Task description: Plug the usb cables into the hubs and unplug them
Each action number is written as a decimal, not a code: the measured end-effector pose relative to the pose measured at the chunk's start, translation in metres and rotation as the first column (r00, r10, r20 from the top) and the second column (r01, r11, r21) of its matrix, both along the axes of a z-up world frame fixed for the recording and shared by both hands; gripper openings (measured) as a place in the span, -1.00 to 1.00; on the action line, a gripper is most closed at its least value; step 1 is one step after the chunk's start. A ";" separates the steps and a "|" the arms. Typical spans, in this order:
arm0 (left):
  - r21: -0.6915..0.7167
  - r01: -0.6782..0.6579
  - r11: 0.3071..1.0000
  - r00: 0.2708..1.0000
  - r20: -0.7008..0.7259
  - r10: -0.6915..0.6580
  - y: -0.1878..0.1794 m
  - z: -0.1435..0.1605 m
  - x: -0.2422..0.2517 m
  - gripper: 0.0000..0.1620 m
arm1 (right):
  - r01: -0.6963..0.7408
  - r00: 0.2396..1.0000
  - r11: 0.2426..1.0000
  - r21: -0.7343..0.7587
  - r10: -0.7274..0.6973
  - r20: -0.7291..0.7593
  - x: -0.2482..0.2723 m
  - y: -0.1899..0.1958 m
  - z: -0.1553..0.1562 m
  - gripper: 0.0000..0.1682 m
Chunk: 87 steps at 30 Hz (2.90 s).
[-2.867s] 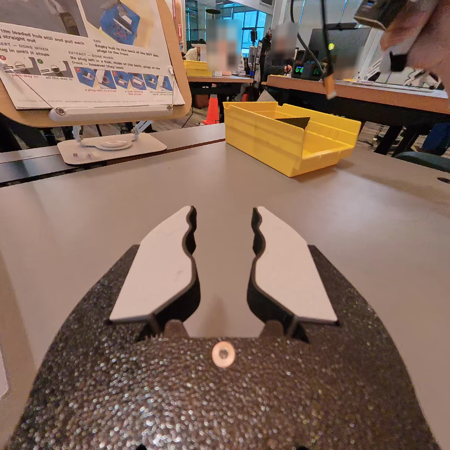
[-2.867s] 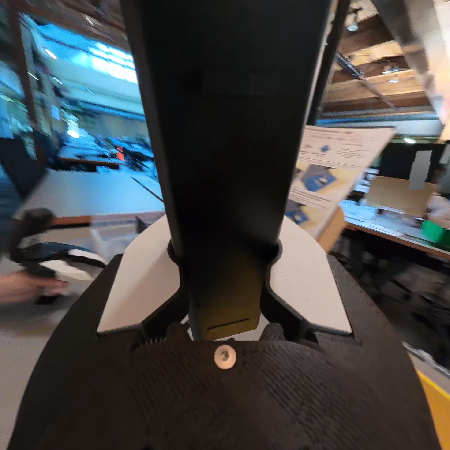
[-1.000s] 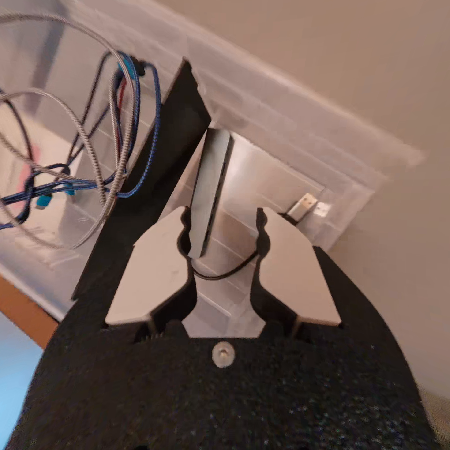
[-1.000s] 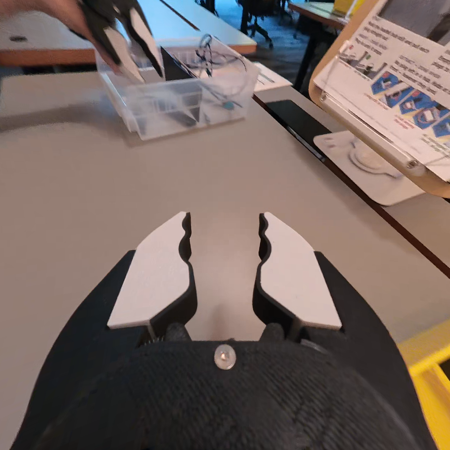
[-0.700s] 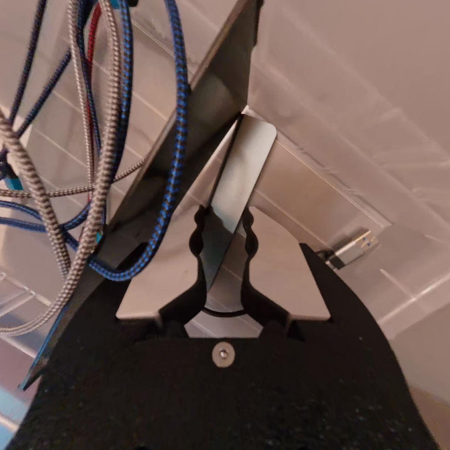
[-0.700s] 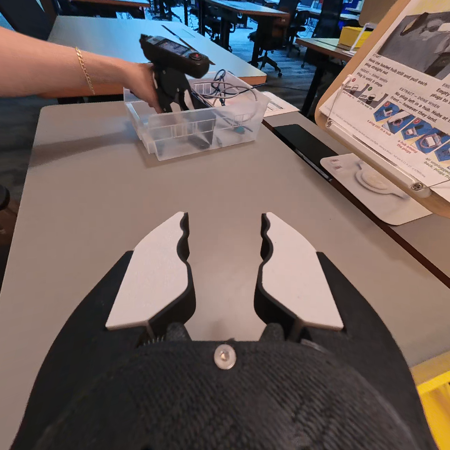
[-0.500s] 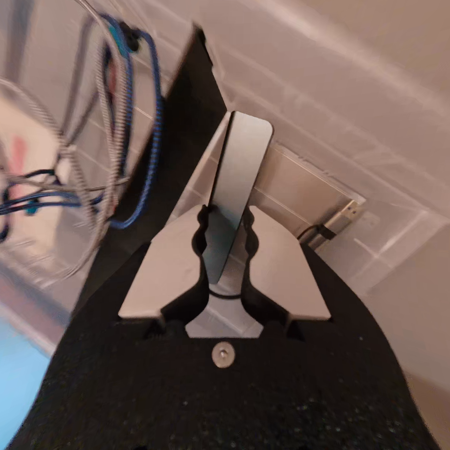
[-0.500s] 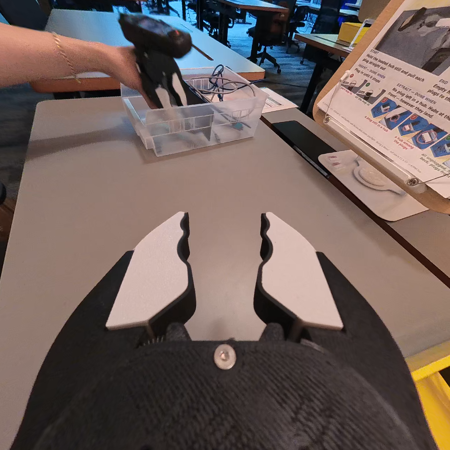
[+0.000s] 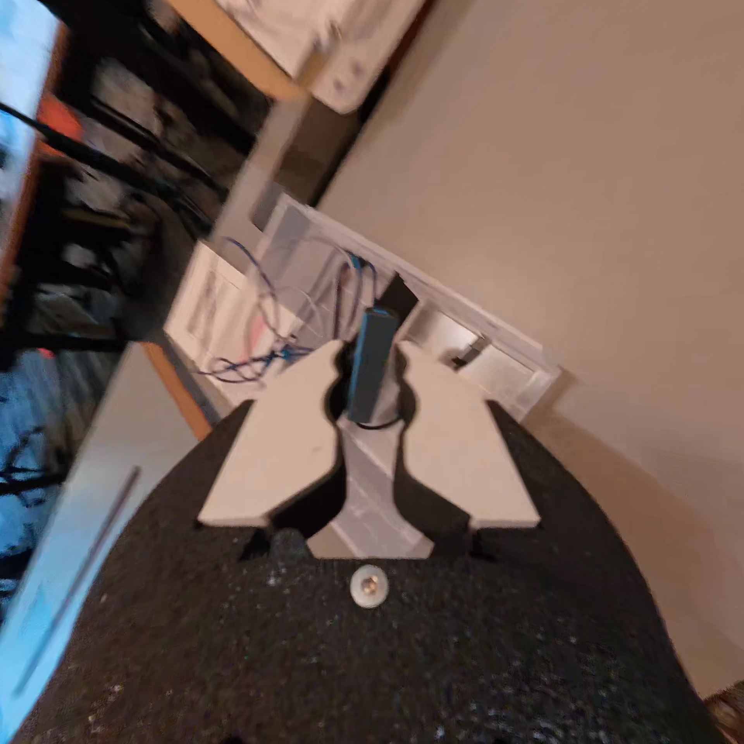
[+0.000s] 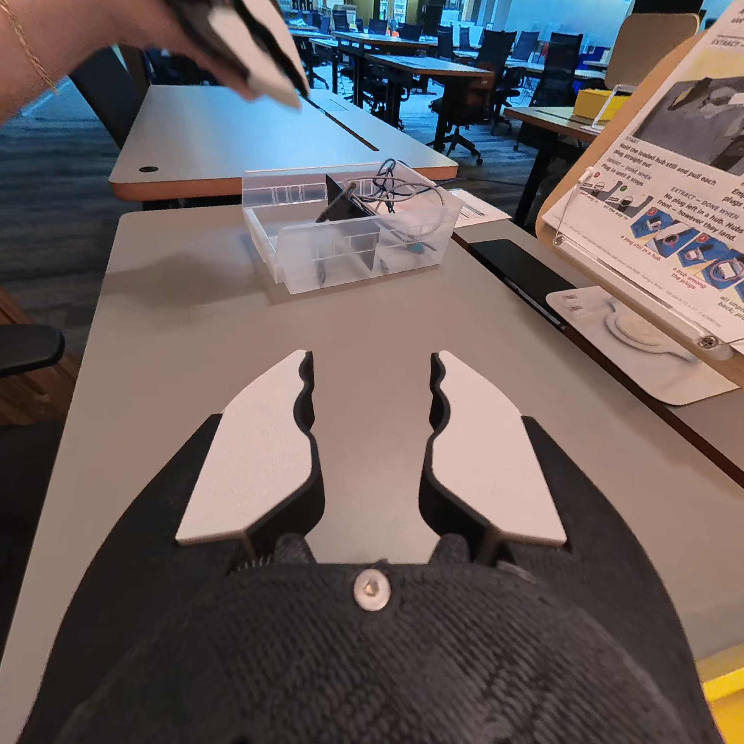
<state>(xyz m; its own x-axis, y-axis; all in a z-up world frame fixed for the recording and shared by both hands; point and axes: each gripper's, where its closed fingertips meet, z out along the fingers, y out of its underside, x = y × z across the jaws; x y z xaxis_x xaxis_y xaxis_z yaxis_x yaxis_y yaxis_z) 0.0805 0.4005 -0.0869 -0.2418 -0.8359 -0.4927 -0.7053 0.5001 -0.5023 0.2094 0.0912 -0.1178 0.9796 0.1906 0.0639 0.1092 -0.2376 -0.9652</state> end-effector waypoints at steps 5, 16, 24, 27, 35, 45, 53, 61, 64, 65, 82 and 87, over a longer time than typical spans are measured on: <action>-0.003 -0.151 0.989 0.974 -0.171 0.148 0.037 -0.108 0.006 -0.13 | -0.025 0.999 0.999 0.025 0.024 0.023 -0.006 -0.006 0.009 -0.34; -0.034 -0.107 0.994 0.948 -0.306 0.092 0.071 -0.191 0.011 -0.40 | -0.011 0.999 1.000 0.010 0.010 0.048 0.002 -0.011 0.006 -0.35; -0.222 -0.185 0.958 0.949 -0.292 0.115 0.079 -0.197 0.010 -0.60 | -0.034 0.997 0.999 -0.024 0.036 0.075 -0.002 -0.007 -0.003 -0.35; -0.138 -0.124 0.983 0.960 -0.267 0.084 0.076 -0.189 0.011 -0.80 | -0.033 0.997 0.999 -0.028 0.035 0.072 -0.002 -0.006 -0.004 -0.35; -0.004 -0.038 0.999 0.958 -0.285 0.035 0.066 -0.167 -0.004 -0.86 | -0.041 0.996 0.999 -0.032 0.044 0.080 -0.003 -0.006 -0.005 -0.35; 0.409 0.214 0.887 0.971 0.008 -0.238 -0.006 -0.005 0.011 -0.87 | 0.030 0.994 0.996 0.084 -0.021 -0.105 0.007 0.004 0.013 -0.23; 0.641 0.589 0.493 0.708 -0.115 -0.697 -0.190 0.014 0.042 -0.88 | -0.130 0.947 0.970 0.205 0.182 -0.263 -0.044 0.011 0.042 -0.10; 0.691 0.582 0.428 0.635 -0.059 -0.770 -0.255 0.001 0.075 -0.88 | -0.066 0.992 0.997 0.043 0.070 -0.105 -0.054 0.035 0.007 -0.49; 0.691 0.547 0.473 0.662 -0.011 -0.749 -0.253 0.003 0.081 -0.87 | -0.022 0.998 0.997 0.074 0.026 -0.054 -0.047 0.038 0.010 -0.58; 0.673 0.547 0.498 0.666 0.011 -0.746 -0.253 0.002 0.082 -0.87 | -0.021 0.999 0.998 0.064 0.022 -0.027 -0.045 0.038 0.010 -0.58; -0.944 0.321 0.082 0.863 0.327 0.384 -0.262 -0.055 0.070 -0.71 | 0.020 0.999 0.984 0.177 -0.026 0.033 -0.039 0.045 0.015 -0.61; -0.904 0.313 -0.291 0.925 0.221 0.308 -0.302 -0.068 0.058 -0.71 | -0.006 1.000 0.978 0.208 0.001 0.024 -0.047 0.043 0.025 -0.61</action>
